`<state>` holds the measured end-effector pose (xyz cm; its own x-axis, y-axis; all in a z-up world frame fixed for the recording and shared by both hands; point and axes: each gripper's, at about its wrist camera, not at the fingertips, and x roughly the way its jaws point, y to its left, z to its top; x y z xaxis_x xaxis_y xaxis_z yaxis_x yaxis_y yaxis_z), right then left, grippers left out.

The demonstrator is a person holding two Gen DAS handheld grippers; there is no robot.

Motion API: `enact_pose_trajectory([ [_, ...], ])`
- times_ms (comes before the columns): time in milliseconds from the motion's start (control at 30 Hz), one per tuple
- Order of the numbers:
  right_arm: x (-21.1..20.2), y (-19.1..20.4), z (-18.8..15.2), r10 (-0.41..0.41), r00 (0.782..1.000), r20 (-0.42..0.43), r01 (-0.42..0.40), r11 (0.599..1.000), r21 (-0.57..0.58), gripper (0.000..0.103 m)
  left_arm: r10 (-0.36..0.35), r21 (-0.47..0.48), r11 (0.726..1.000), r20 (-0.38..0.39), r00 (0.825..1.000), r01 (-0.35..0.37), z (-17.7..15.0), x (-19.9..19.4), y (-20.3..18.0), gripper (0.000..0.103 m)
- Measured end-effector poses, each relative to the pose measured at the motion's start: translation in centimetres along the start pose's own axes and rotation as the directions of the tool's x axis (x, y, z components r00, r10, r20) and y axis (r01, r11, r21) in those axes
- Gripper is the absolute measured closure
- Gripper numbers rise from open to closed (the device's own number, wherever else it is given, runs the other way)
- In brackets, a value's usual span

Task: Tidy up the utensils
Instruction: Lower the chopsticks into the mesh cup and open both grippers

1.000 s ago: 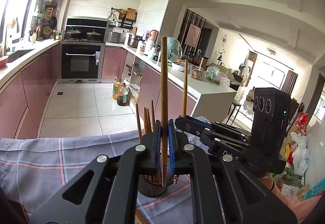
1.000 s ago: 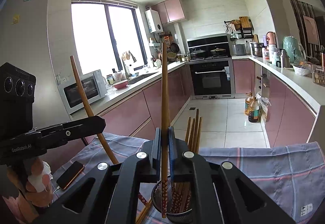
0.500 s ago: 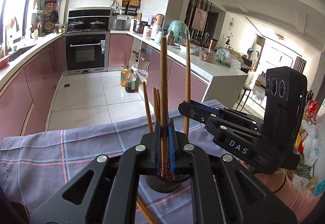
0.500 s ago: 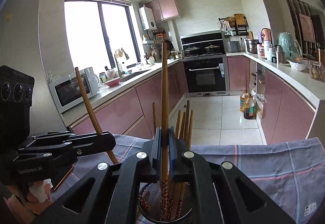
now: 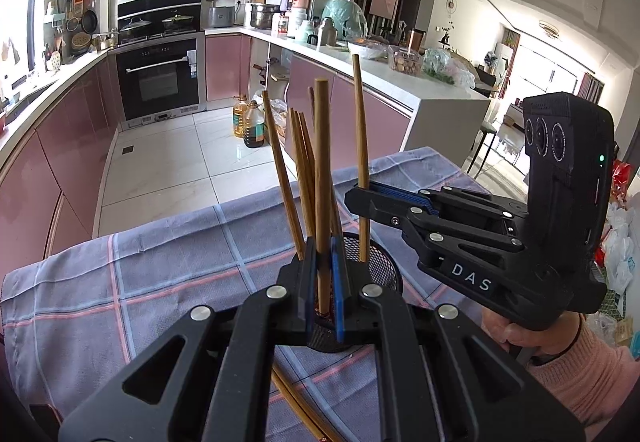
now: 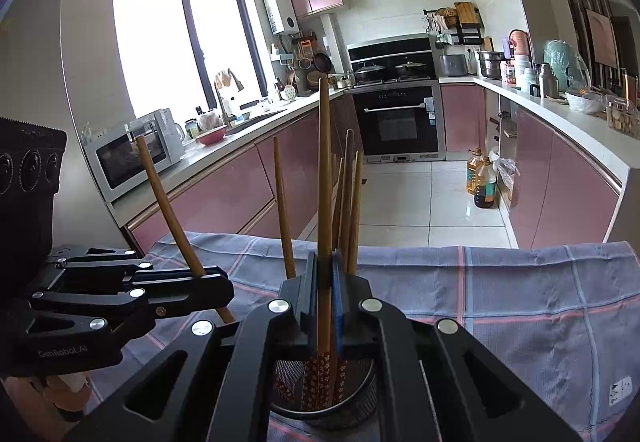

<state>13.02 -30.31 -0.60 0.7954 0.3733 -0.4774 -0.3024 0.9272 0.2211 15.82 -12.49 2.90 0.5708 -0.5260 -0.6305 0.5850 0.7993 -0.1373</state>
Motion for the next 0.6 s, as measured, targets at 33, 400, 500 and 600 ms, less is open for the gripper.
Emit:
enact_pose_trajectory([
  [33,0.2,-0.1,-0.1,-0.003,1.0,-0.011,0.003,1.0,0.002,0.097,-0.005,-0.005,1.0,-0.013,1.0,0.005,-0.1,0.4,0.1,0.096],
  [400,1.5,-1.5,-0.9,-0.013,0.997,-0.07,0.016,0.999,0.042,0.095,0.008,-0.052,0.999,-0.059,0.998,-0.011,-0.1,3.2,1.7,0.095],
  [500,1.5,-1.6,-0.9,-0.011,0.997,-0.073,0.015,0.999,0.05,0.095,0.003,-0.07,0.998,-0.06,0.998,-0.007,-0.2,3.5,2.2,0.095],
  [600,1.3,-1.5,-1.1,-0.013,0.997,-0.07,0.016,0.999,0.05,0.095,0.0,-0.083,0.997,-0.059,0.998,-0.005,-0.3,3.9,2.7,0.093],
])
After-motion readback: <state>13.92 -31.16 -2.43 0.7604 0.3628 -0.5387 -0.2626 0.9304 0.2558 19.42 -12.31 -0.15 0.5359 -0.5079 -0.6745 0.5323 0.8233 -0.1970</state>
